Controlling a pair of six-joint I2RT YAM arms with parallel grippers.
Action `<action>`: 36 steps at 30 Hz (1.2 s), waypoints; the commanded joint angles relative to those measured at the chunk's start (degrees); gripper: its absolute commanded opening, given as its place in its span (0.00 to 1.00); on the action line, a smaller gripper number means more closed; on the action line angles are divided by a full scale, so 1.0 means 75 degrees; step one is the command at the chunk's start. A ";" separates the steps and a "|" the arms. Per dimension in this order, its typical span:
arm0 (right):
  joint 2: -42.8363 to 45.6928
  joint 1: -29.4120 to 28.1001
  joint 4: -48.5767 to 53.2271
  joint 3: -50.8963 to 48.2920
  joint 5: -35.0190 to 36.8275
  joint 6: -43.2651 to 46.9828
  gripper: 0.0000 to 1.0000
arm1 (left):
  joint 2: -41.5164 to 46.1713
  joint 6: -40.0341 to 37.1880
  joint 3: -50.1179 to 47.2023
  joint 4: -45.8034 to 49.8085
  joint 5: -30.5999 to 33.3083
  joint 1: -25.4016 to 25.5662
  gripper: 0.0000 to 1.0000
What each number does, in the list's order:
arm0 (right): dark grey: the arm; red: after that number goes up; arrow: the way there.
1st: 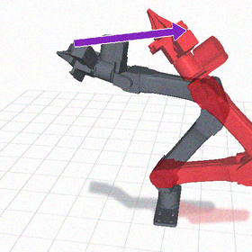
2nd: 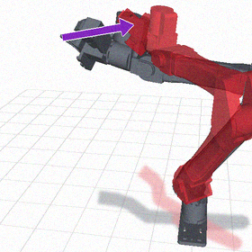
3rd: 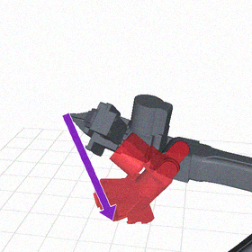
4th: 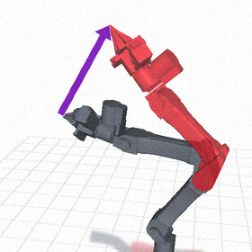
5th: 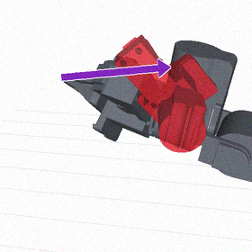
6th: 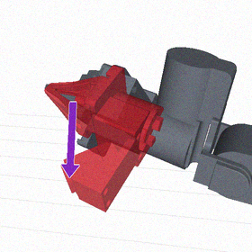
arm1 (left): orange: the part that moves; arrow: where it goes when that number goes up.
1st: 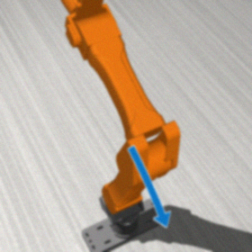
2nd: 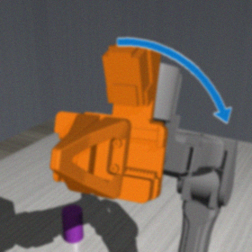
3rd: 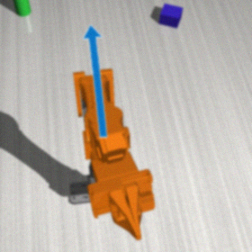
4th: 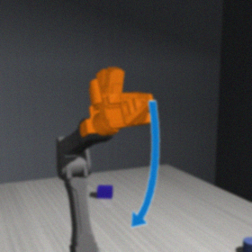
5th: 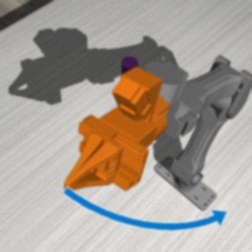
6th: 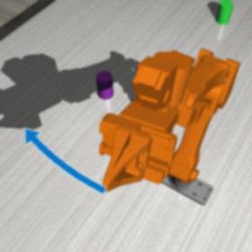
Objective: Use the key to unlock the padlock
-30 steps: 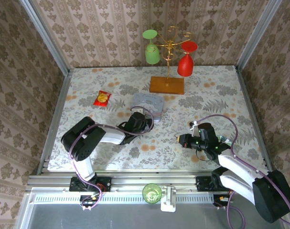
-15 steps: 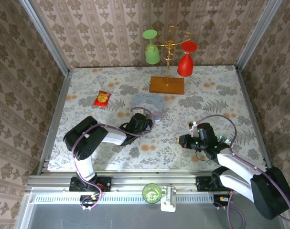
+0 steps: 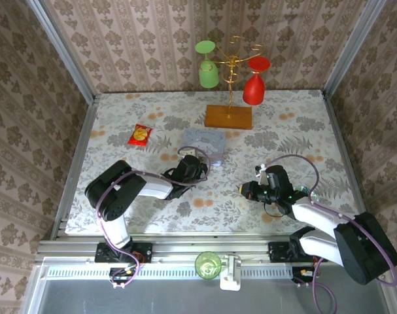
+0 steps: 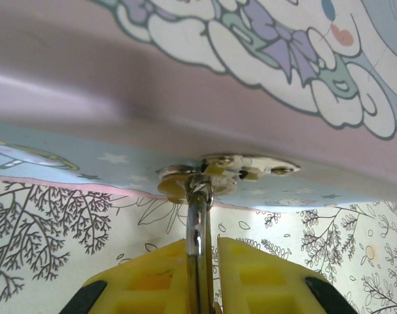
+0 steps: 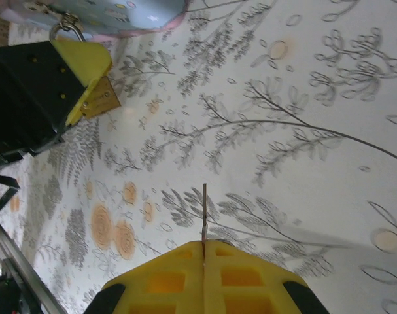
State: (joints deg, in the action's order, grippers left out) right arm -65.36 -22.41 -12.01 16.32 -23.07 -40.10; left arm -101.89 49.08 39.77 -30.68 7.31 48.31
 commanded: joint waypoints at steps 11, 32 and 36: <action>-0.0504 -0.0410 -0.0699 0.0479 0.0093 -0.0317 0.00 | 0.0079 -0.0642 0.1146 0.3292 0.0163 -0.0104 0.35; -0.0372 -0.0416 -0.0654 0.0290 0.0258 -0.0232 0.00 | 0.0377 -0.0016 0.0299 0.1931 0.0581 0.0497 0.35; -0.0528 -0.0414 -0.0741 0.0309 0.0206 -0.0215 0.00 | 0.0242 -0.0010 0.0249 0.1405 0.0483 0.0489 0.34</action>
State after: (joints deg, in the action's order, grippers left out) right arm -68.49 -25.19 -16.58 18.92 -22.57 -42.24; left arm -100.31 47.42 42.92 -17.67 11.79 51.68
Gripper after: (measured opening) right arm 0.065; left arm 0.345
